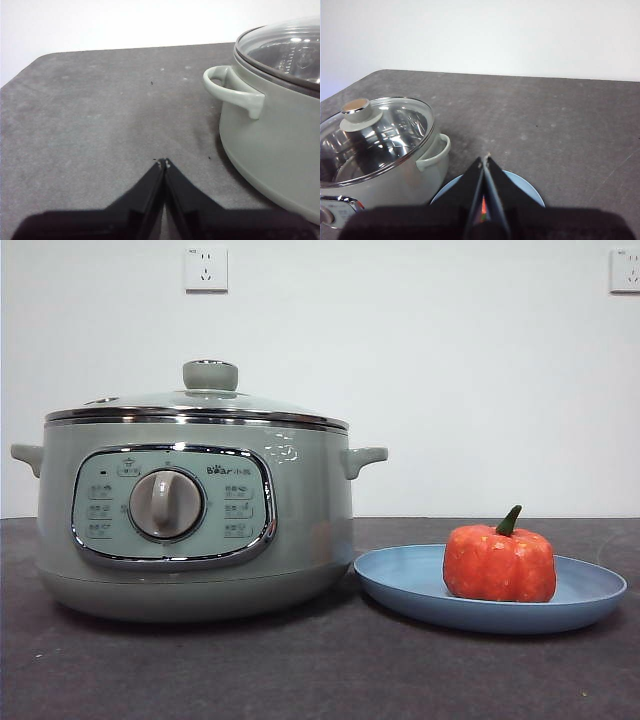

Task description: Take the pumpkin out from the steamer,put the pumpkin in the blue plate,close the lid

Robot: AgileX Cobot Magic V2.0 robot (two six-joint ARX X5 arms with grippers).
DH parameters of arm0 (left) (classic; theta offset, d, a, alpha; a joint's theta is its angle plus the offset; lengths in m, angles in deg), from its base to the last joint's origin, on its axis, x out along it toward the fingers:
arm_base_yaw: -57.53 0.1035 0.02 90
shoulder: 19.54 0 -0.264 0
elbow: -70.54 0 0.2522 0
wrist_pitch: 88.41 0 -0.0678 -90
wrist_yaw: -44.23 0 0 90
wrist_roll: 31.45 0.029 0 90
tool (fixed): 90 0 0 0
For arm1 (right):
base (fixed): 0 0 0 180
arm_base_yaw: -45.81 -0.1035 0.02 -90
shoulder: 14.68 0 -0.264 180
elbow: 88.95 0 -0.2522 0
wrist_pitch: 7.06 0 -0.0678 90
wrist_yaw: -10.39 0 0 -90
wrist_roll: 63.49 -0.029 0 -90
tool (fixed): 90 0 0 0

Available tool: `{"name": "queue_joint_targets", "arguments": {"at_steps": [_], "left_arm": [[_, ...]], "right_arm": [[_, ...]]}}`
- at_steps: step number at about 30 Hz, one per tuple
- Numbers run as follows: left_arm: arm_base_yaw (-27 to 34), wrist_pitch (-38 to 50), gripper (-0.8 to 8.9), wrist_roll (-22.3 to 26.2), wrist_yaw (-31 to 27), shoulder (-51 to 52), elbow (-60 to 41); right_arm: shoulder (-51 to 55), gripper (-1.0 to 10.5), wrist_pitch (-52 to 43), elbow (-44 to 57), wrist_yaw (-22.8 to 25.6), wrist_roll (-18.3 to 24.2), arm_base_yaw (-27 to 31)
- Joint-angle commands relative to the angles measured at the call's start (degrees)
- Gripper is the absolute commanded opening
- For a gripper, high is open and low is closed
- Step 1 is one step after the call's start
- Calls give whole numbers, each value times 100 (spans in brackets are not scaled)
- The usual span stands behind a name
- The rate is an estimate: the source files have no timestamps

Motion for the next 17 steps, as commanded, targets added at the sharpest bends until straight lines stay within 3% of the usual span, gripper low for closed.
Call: {"name": "queue_joint_targets", "arguments": {"at_steps": [1,13,17], "left_arm": [[20,-85,-3,-55,13,15,-50],[20,-85,-3,-55,13,15,-50],[20,-85,-3,-55,13,15,-50]], "right_arm": [[13,-17,-31,7,13,-55,-9],[13,-16,-28,7,15,-50,-9],[243,-17,72,122,87,750,50]]}}
